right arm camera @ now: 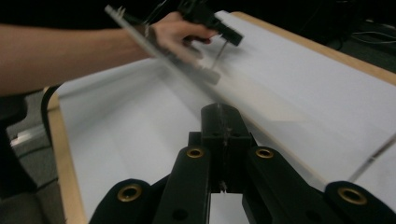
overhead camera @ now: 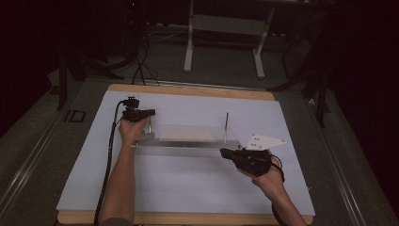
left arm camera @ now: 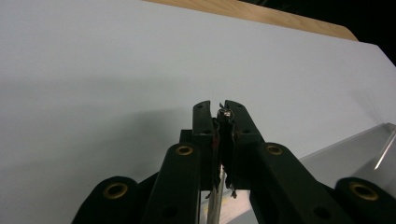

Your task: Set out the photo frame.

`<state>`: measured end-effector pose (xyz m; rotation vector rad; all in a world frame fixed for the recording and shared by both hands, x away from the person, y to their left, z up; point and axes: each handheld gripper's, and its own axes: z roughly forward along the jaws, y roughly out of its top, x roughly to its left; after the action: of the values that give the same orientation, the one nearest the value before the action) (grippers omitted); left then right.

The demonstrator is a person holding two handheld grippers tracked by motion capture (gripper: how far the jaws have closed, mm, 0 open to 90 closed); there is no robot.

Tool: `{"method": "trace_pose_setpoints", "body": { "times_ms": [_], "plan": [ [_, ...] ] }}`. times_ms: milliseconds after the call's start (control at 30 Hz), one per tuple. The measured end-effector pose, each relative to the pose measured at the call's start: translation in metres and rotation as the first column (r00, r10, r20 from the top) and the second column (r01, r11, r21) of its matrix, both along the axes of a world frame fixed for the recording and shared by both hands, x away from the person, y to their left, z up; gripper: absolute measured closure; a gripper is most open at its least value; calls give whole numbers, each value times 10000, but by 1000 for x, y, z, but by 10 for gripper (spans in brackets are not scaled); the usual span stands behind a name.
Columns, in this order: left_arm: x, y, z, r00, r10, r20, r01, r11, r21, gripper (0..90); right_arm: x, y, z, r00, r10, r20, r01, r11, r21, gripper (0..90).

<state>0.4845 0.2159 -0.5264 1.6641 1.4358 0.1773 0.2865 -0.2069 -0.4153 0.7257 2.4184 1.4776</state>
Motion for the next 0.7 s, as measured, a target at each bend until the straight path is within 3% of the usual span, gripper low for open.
{"method": "trace_pose_setpoints", "body": {
  "times_ms": [233, 367, 500, 700],
  "plan": [
    [0, 0, 0, 10000, -27, -16, 27, 10000, 0, 841, -3, 14, -17, 9997, 131, -228, -136, 9997, -197, 900],
    [1, 0, 0, 10000, -35, -27, 34, 10000, -50, 840, 2, 16, -27, 9989, -400, -258, 396, 9991, -166, 900],
    [1, 0, 0, 10000, -36, -32, 36, 10000, -61, 839, 2, 21, -33, 9946, -1042, -4, 1042, 9945, -125, 900],
    [1, 1, 0, 10000, -39, -46, 39, 10000, -90, 838, 4, 26, -33, 9900, -1401, 194, 1401, 9901, -22, 900]
  ]
}}
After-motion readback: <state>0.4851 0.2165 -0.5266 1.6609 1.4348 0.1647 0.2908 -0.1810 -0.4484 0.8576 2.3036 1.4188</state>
